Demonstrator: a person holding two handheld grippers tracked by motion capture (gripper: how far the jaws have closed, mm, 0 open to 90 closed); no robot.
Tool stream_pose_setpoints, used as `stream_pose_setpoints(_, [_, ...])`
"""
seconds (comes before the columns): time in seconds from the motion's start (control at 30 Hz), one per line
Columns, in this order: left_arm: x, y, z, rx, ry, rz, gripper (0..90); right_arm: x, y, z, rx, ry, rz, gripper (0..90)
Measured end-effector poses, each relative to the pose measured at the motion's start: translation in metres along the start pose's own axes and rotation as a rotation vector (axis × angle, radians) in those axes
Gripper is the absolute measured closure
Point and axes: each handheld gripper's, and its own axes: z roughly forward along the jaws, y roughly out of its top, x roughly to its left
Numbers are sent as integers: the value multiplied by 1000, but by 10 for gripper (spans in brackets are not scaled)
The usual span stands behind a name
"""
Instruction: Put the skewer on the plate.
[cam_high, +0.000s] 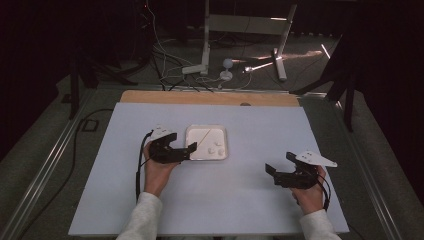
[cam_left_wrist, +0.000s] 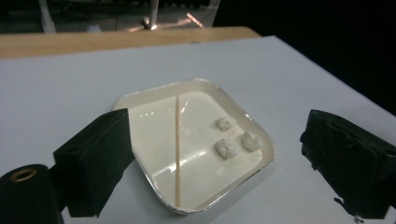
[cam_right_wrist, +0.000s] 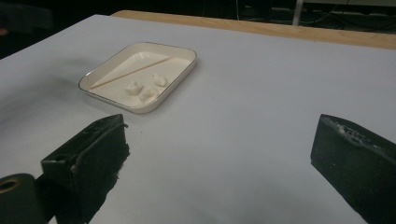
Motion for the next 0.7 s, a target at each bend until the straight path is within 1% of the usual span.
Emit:
stream_pose_setpoints(0.1, [2, -3, -15, -15, 18, 44, 41, 1, -2, -1, -15, 8, -7, 31])
stream_pose_setpoints(0.23, [8, -11, -31, -38, 35, 77, 22, 1, -5, -1, -28, 16, -8, 29])
stream_pose_setpoints(0.37, [16, -22, -46, -69, 53, 85, 19, 1, -8, -2, -33, 16, -11, 26])
stream_pose_setpoints(0.57, [26, -34, -65, -81, 95, 98, 20, 0, -11, -4, -48, 18, -4, 25])
stream_pose_setpoints(0.7, [32, -41, -73, -100, 113, 77, 20, 1, -13, -4, -51, 21, -5, 24])
